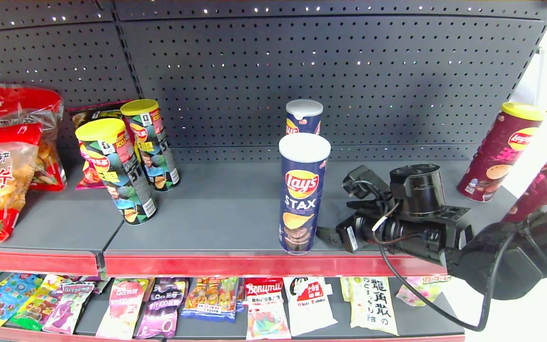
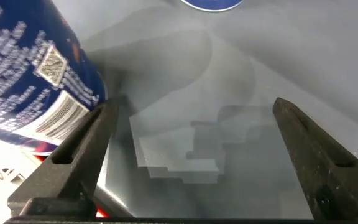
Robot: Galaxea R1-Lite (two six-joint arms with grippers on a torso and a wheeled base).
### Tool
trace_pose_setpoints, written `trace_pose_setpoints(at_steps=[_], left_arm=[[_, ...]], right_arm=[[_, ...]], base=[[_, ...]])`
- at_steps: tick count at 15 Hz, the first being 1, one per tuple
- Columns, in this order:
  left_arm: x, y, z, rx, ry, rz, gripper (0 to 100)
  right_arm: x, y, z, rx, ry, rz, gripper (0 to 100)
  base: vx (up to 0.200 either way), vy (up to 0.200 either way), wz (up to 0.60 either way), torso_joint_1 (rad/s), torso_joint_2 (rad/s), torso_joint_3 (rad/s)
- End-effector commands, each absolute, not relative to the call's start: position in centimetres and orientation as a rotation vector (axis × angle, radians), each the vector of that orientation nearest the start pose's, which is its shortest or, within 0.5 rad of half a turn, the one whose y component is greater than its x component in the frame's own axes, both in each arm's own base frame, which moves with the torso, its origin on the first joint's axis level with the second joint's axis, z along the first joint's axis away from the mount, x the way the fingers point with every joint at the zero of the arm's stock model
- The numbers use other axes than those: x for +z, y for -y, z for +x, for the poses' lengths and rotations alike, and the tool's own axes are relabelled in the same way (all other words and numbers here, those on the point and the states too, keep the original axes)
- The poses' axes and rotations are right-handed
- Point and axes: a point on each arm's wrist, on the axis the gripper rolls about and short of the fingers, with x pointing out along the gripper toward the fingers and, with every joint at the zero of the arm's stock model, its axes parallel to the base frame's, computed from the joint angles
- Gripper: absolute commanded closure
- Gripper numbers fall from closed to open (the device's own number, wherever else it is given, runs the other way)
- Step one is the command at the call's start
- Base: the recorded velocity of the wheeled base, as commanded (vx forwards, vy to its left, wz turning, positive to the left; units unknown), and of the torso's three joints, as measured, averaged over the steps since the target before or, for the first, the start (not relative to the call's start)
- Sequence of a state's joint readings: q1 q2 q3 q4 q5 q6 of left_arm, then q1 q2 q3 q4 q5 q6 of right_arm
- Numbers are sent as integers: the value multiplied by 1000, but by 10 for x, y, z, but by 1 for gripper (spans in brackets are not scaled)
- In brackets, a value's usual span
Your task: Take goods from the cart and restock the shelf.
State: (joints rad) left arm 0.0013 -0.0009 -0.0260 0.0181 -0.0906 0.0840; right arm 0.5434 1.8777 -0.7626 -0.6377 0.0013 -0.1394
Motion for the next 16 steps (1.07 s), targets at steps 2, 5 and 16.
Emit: trace_pose_setpoints(at_steps=[2, 5, 16], left_arm=[[81, 2, -25, -89, 13, 85, 0], [81, 2, -25, -89, 11, 86, 0], [81, 2, -25, -99, 12, 91, 0]], right_arm=[[116, -166, 277, 562, -430, -262, 0], [123, -160, 267, 563, -418, -258, 0], [198, -67, 120, 409, -122, -239, 0]], base=[[0, 0, 0, 0, 0, 0], [0, 0, 0, 0, 0, 0], [0, 0, 0, 0, 0, 0]])
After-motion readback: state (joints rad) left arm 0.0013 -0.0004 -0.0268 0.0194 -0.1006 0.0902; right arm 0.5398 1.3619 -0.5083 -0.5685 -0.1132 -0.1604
